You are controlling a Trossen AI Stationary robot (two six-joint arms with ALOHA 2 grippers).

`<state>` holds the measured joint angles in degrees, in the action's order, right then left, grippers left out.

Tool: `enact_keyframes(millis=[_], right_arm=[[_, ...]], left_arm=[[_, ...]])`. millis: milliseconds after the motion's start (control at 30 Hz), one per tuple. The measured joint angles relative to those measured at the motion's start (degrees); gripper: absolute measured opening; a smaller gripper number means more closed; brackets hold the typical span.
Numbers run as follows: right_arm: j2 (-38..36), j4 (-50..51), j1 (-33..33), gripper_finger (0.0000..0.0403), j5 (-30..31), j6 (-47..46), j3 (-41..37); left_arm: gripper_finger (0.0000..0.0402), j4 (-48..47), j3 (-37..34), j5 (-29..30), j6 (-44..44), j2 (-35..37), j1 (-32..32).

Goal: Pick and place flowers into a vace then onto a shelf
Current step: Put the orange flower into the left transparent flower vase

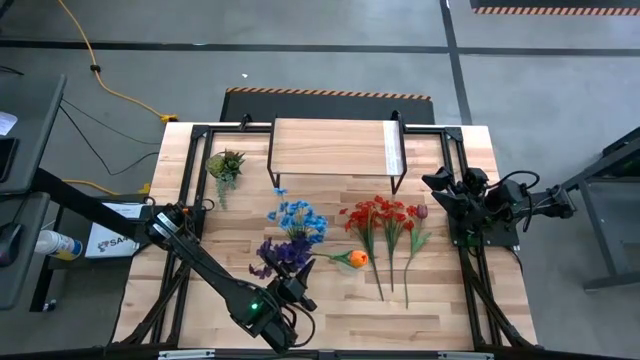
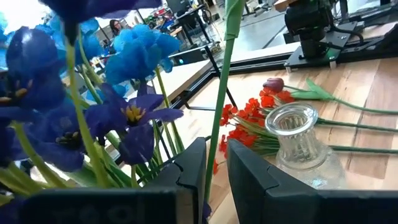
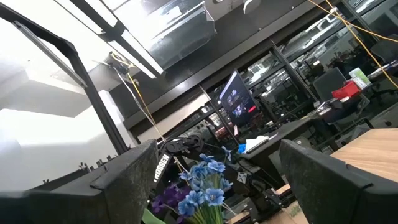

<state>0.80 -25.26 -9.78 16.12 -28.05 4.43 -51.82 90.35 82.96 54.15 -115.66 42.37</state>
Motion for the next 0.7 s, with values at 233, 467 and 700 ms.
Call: enact_keyframes(millis=[233, 467, 700], right_arm=[[0.0, 0.0, 0.0, 0.0328, 0.0, 0.0, 0.0], [0.0, 0.0, 0.0, 0.0328, -0.1, 0.0, 0.0], [0.0, -0.1, 0.0, 0.0328, -0.2, 0.0, 0.0]], left_arm=[[0.0099, 5.7, 0.0, -0.2, -7.2, 0.1, 0.0], [0.0099, 7.3, 0.0, -2.6, -8.9, 1.1, 0.0], [0.0099, 7.3, 0.0, -4.1, -8.9, 1.5, 0.0]])
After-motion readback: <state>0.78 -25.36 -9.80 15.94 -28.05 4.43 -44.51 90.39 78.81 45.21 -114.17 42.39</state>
